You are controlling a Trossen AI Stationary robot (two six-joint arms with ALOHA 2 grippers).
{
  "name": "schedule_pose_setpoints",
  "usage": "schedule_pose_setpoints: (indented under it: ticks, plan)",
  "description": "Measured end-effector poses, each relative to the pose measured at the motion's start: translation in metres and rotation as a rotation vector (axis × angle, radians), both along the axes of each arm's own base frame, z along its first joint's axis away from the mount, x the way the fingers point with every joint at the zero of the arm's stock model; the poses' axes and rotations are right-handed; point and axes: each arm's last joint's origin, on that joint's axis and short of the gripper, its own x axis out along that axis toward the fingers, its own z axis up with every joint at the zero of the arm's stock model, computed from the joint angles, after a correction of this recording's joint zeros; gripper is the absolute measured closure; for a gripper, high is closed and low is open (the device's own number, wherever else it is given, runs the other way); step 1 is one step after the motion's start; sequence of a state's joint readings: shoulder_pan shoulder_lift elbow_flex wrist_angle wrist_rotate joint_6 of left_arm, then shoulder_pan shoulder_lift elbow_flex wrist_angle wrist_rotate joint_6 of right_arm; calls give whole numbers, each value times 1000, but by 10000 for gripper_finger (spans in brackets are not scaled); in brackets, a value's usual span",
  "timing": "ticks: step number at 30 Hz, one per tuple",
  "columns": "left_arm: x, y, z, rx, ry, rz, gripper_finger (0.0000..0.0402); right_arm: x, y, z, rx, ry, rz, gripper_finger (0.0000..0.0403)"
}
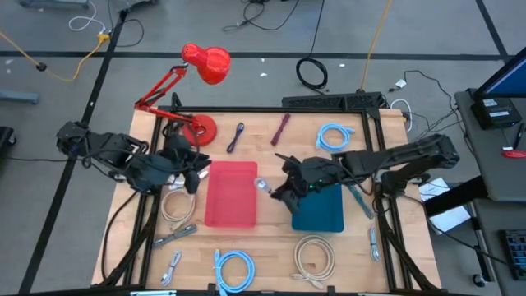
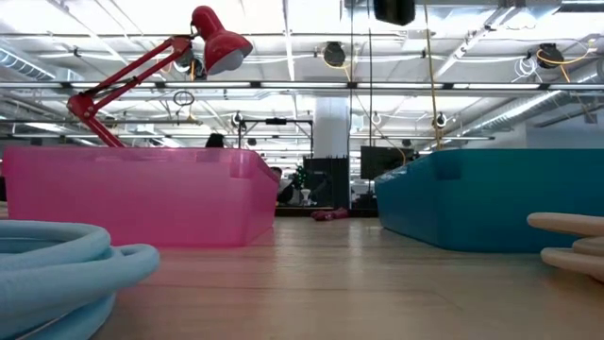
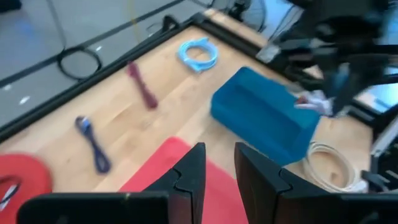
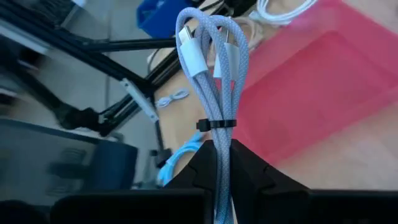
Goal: Pick & Place USB Port
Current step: Put the top white charger cable into the red bin
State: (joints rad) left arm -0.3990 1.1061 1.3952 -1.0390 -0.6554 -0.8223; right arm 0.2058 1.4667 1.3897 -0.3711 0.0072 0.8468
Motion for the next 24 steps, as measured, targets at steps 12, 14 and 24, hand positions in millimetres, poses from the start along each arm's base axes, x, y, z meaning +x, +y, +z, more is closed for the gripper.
schedule_pose_setpoints:
  ticks: [12,14,24]
  plan:
    - [-12,9,-11,-112,49,234,314,95,10,30,-396,-161,41,390]
    - [-12,6,-10,-120,35,218,314,110,12,23,-517,-158,108,390]
    - [-18,-12,-10,-151,7,153,314,147,-1,-25,-876,-58,520,390]
